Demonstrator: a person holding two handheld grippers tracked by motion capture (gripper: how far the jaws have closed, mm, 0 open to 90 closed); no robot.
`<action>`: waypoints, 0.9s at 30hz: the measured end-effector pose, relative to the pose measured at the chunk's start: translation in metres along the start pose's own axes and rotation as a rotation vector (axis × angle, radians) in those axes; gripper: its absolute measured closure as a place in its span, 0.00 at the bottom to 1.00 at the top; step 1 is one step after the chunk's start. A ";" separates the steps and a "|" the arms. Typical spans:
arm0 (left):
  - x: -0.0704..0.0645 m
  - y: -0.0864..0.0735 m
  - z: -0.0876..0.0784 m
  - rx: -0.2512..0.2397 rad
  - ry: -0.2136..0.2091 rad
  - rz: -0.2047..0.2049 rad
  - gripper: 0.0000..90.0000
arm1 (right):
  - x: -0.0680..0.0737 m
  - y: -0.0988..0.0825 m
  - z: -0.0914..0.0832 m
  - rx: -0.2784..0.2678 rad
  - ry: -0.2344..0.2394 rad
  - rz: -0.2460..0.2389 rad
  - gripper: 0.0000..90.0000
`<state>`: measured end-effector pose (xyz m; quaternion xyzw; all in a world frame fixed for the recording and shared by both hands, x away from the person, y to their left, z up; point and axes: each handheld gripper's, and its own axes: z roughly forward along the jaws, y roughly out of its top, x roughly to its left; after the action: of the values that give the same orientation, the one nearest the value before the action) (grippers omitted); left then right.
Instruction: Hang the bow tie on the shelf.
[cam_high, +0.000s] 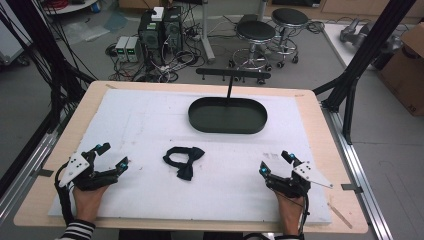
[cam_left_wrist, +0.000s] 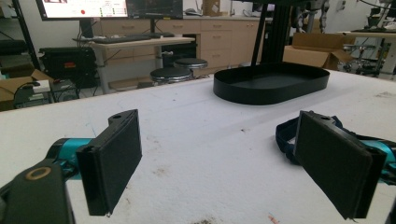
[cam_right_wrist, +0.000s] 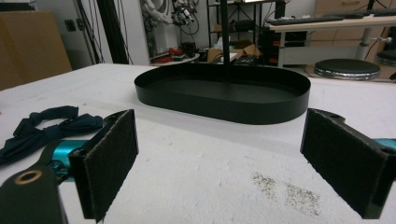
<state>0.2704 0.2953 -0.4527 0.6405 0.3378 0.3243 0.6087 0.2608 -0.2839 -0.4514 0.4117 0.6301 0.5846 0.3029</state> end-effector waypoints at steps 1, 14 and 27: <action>0.000 0.000 0.000 0.000 0.000 0.001 0.17 | -0.001 0.000 0.000 -0.003 -0.002 0.001 0.11; -0.001 0.000 0.001 0.002 0.001 0.004 0.17 | 0.000 0.000 -0.001 -0.012 -0.002 0.005 0.11; 0.000 0.000 0.000 0.000 -0.008 0.004 0.17 | 0.003 0.000 0.000 -0.002 -0.006 -0.023 0.11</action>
<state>0.2704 0.2952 -0.4527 0.6424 0.3341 0.3230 0.6094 0.2591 -0.2819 -0.4515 0.4061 0.6332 0.5804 0.3119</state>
